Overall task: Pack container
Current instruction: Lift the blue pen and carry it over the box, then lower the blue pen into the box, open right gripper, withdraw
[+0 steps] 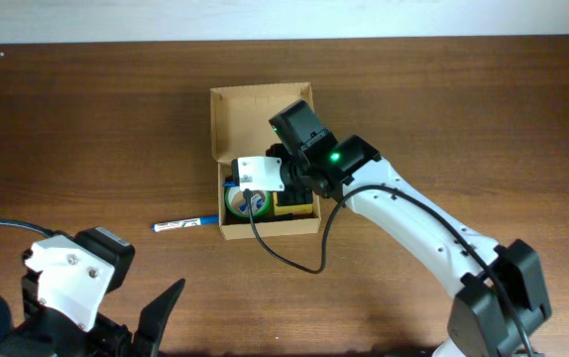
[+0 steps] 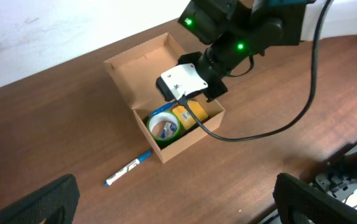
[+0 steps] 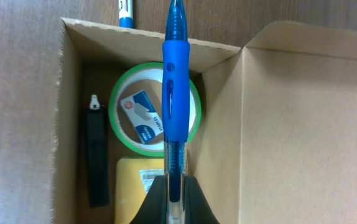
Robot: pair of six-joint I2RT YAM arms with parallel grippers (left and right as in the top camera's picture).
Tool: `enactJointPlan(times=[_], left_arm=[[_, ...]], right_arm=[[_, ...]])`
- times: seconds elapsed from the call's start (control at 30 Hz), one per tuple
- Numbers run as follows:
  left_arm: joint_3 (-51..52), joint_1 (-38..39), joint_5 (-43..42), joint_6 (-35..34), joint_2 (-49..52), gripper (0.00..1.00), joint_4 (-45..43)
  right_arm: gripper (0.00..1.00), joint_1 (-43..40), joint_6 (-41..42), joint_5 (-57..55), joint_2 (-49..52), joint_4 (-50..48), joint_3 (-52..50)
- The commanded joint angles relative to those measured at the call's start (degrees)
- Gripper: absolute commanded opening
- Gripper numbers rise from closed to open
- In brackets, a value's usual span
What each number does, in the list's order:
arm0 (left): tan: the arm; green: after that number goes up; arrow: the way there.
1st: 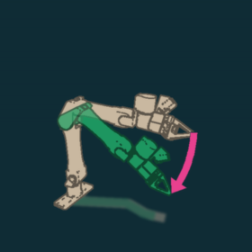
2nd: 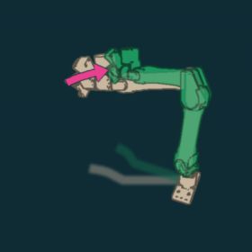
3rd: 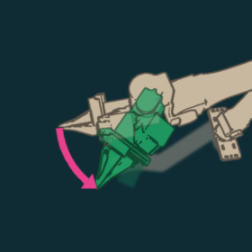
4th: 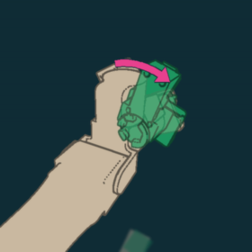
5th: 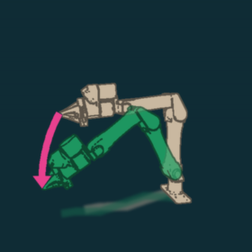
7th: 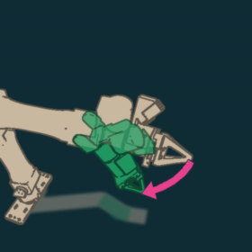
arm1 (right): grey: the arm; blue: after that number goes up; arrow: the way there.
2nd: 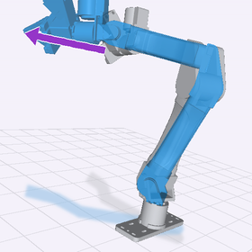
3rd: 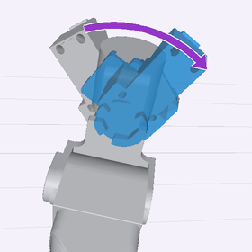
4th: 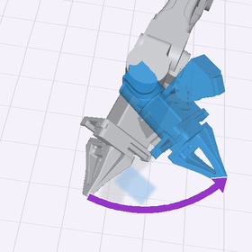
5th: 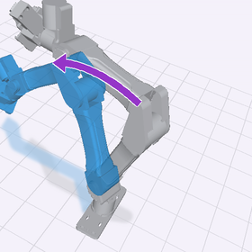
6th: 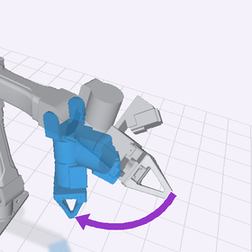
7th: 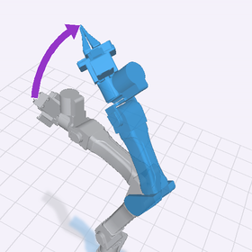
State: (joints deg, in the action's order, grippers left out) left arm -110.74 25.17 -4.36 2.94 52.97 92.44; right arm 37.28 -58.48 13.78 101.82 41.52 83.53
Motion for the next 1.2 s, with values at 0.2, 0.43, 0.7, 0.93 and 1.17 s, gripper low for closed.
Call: enactJointPlan(times=[0.2, 0.43, 0.7, 0.93, 1.17], left_arm=[[-0.8, 0.2, -0.8, -0.8, 0.0, 1.0, 0.0], [-0.8, 0.2, -0.4, -0.8, 0.0, 1.0, -0.3], [-0.8, 0.2, -0.4, -0.8, 0.0, 1.0, -0.3], [-0.8, 0.2, -0.4, -0.8, 0.0, 1.0, -0.2], [-0.8, 0.2, -0.4, -0.8, 0.0, 1.0, -0.2]], right_arm=[[0.04, 0.6, -2.6, -7.9, 7.3, -4.3, 1.1], [0.08, 0.5, -2.6, -10.1, 9.3, -8.0, 1.1], [0.15, 0.5, -1.8, -10.7, 11.2, -8.4, 1.1], [0.48, 0.5, 3.5, -10.9, 11.2, -10.1, 1.1], [0.53, 0.6, 7.3, -12.1, 10.9, -10.0, 1.1]])
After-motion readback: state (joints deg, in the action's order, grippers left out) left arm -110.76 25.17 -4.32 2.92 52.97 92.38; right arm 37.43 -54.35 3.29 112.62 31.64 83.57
